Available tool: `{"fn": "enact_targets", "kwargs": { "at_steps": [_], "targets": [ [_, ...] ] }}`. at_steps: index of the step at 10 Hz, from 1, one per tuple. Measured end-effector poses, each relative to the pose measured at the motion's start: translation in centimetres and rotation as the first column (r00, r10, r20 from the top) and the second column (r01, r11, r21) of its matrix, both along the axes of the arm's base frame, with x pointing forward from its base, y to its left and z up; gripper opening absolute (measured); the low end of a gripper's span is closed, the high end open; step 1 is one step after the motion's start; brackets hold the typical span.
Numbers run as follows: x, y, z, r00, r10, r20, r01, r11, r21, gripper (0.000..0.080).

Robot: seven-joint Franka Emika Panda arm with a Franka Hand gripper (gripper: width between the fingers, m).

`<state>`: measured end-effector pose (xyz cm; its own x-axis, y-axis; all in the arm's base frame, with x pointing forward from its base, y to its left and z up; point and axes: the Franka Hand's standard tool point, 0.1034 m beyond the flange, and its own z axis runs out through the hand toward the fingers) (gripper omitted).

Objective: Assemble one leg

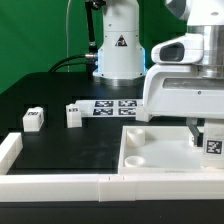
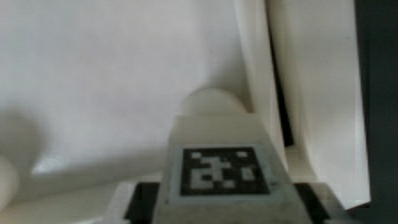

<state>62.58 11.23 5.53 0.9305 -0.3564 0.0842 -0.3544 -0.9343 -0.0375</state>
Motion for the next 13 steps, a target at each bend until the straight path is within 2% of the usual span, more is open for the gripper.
{"fn": "enact_targets", "kwargs": {
  "at_steps": [2,4,6,7,8,9,10,11,13],
  "targets": [
    [-0.2,-0.8,0.0,0.972,-0.233,0.01,0.233,0.972,0.0,0.0271],
    [-0.4,-2.4,0.0,0.914,-0.405,0.028,0.406,0.914,-0.028,0.0277],
    [-0.8,-3.6,0.1,0.875,-0.482,0.034,0.484,0.874,-0.055,0.0277],
    [-0.8,-3.6,0.1,0.882,-0.47,0.034,0.472,0.88,-0.056,0.0281],
    [-0.8,-3.6,0.1,0.882,-0.47,0.033,0.471,0.88,-0.056,0.0463],
    [-0.8,-3.6,0.1,0.882,-0.47,0.033,0.471,0.88,-0.056,0.0463],
    [-0.8,-3.6,0.0,0.882,-0.47,0.033,0.471,0.88,-0.056,0.0582],
    [-0.8,-3.6,0.0,0.882,-0.47,0.033,0.471,0.88,-0.056,0.0636],
    [-0.8,-3.6,0.0,0.882,-0.47,0.033,0.471,0.88,-0.056,0.0645]
  ]
}}
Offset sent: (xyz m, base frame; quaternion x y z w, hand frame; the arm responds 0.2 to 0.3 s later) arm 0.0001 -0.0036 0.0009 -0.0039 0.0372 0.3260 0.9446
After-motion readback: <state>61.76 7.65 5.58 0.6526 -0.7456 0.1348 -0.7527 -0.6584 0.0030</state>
